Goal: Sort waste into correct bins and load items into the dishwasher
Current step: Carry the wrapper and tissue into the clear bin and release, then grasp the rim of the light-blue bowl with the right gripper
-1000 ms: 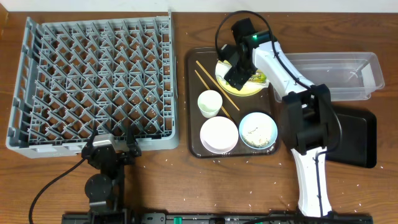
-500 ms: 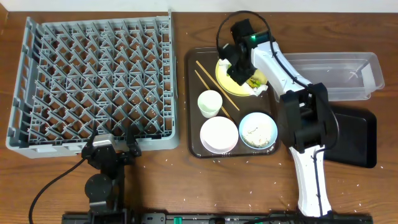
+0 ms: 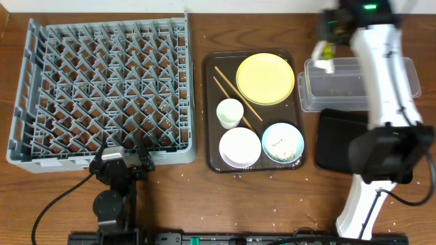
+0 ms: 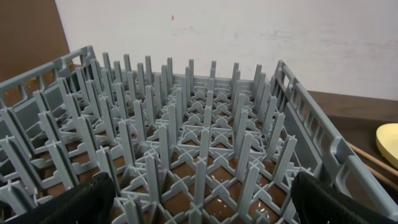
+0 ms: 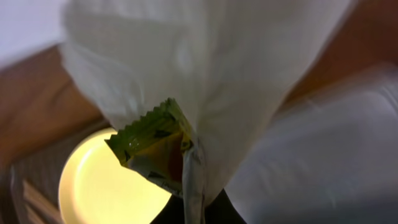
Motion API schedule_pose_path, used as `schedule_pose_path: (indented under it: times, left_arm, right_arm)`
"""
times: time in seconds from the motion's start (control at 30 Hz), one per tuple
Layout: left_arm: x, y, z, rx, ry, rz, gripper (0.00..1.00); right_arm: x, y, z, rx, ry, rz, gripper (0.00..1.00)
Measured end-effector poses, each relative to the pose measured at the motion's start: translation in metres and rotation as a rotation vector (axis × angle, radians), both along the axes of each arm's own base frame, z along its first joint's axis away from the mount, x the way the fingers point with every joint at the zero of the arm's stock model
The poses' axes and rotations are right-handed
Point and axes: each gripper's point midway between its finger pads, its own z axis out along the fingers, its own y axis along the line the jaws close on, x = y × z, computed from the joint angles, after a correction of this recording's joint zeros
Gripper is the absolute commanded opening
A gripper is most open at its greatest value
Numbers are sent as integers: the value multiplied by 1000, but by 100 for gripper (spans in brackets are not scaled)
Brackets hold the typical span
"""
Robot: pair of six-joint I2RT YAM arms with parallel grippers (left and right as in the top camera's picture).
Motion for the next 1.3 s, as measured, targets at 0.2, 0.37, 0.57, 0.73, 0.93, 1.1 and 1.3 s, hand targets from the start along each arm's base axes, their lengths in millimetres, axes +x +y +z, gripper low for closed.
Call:
schedule_pose_path:
  times: [0.2,0.37,0.57,0.73,0.93,1.1,1.3]
  left_arm:
    - [0,0,0,0,0,0,92]
    - [0,0,0,0,0,0,92]
    - [0,0,0,0,0,0,92]
    - [0,0,0,0,0,0,92]
    - [0,0,0,0,0,0,92]
    - [0,0,0,0,0,0,92]
    - [0,0,0,0,-1,0,92]
  right_arm:
    - [-55,-93,-39,192,135,-716,2]
    - [-64,-106,-73,287,139,-991,1]
    - [-68,-103,-102,316,163,-1067,69]
    - [-67,-102,-102,278,185,-960,98]
    - [-53,-103,-77,203,158,-695,84]
    - [-43,-72,-25,163,76,-295,99]
    - [-85,32,35,165,89,168,86]
